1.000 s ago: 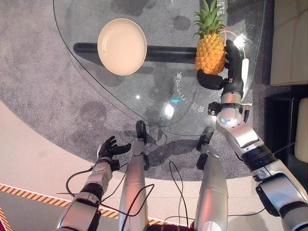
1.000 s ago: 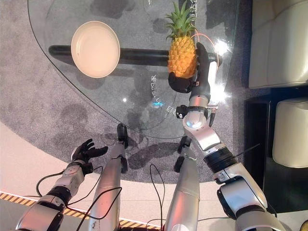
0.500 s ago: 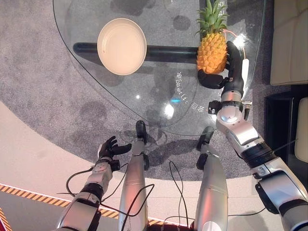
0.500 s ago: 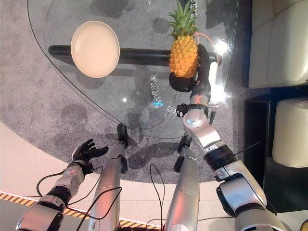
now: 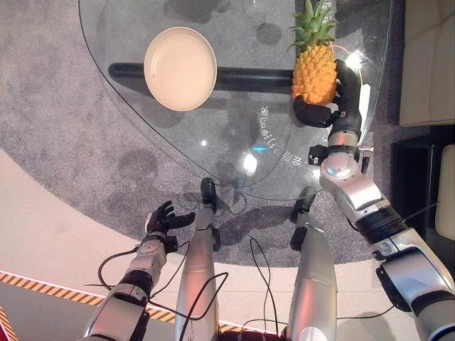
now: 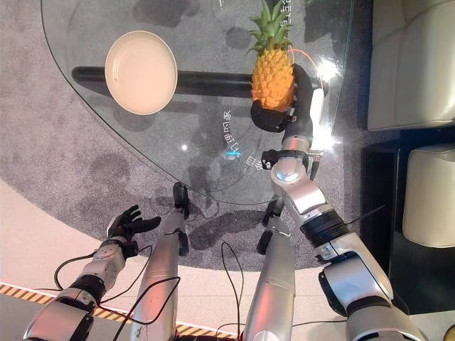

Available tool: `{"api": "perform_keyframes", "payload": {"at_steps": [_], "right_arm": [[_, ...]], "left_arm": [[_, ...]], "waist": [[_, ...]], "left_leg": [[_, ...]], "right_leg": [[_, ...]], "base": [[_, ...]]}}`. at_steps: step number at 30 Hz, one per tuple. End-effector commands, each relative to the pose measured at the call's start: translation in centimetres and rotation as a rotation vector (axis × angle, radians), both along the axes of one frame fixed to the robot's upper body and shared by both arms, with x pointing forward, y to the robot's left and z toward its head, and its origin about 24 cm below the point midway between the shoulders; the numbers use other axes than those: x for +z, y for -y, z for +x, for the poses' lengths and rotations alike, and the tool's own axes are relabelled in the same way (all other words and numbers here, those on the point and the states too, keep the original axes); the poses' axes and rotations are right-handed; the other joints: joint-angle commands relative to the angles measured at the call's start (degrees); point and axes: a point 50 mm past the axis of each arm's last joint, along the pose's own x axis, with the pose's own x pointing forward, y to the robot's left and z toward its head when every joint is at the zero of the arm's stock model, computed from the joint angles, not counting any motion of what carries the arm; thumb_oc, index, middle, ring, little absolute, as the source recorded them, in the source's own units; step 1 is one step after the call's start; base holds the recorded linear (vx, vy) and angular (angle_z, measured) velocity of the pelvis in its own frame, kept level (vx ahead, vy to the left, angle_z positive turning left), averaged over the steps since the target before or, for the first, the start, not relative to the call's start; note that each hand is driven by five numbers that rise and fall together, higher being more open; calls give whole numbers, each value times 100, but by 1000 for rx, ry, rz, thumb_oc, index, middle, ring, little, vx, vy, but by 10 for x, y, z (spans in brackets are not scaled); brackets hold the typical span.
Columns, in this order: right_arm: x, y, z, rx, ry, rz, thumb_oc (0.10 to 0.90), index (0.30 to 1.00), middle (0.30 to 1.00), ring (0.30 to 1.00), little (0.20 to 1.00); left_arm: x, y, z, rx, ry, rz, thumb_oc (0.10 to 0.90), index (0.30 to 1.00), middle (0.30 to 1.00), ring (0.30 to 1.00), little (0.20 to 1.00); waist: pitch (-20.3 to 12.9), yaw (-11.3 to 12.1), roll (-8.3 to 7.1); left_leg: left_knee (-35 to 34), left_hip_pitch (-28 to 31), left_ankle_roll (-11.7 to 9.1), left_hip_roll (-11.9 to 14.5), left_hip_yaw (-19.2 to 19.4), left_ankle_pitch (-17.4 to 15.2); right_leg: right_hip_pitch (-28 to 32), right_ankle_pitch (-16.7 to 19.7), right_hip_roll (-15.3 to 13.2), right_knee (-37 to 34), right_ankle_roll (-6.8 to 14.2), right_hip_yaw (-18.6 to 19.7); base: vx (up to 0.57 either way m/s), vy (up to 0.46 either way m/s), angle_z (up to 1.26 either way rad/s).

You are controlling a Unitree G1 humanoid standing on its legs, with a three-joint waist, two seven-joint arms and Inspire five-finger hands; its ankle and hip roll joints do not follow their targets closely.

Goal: Pick up the fruit to the plate

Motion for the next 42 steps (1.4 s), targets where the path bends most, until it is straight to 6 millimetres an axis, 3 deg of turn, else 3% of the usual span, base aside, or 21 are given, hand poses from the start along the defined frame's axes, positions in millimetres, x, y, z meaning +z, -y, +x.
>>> {"api": "perform_keyframes", "payload": {"at_steps": [1, 11, 12, 19, 28, 37, 42], "right_arm": [[26, 0, -1, 0, 101, 16, 100, 300, 300, 300, 200], [24, 10, 1, -43, 112, 25, 100, 300, 300, 300, 200], [29, 11, 1, -46, 130, 22, 100, 300, 300, 300, 200], [33, 21, -7, -111, 210, -49, 100, 300, 300, 300, 200], [46, 22, -19, -170, 333, -164, 100, 300, 300, 300, 200], [64, 10, -32, -155, 489, -265, 100, 300, 300, 300, 200], [70, 2, -39, -115, 560, -305, 100, 300, 300, 300, 200]], "left_arm": [[-18, -17, -24, 41, -68, 31, 800, 900, 900, 900, 900], [-7, -27, -19, 243, 66, -190, 800, 900, 900, 900, 900], [0, -30, -14, 283, 115, -220, 800, 900, 900, 900, 900], [51, -59, 6, 567, 434, -375, 800, 900, 900, 900, 900], [122, -83, 22, 721, 766, -397, 800, 900, 900, 900, 900], [187, -78, 33, 721, 1013, -381, 800, 900, 900, 900, 900], [209, -69, 35, 668, 1111, -384, 800, 900, 900, 900, 900]], "waist": [[-118, 21, 248], [-118, 34, 262], [-118, 25, 257], [-118, -1, 254], [-118, -64, 182], [-118, -135, 91], [-118, -149, 55]], "left_leg": [[513, -165, -136, 102, -243, -397], [438, -29, -148, 90, -231, -392], [406, -183, -119, 85, -221, -230], [418, -146, -137, 61, -254, -260], [393, -149, -150, 74, -249, -262], [411, -211, -173, 109, -236, -298], [408, -230, -184, 122, -244, -317]], "right_leg": [[5, 108, -104, -198, 235, 2], [130, 87, -114, -244, 248, -3], [2, 251, -125, -317, 191, -36], [14, 166, -112, -238, 184, 13], [44, 141, -64, -273, 170, 16], [32, 128, -26, -317, 167, 31], [49, 132, -10, -363, 174, 25]], "base": [[0, 0, 0], [-7, 3, 0], [-66, 27, 1], [-13, 11, 1], [0, 0, 0], [0, 0, 0], [0, 0, 0]]}}
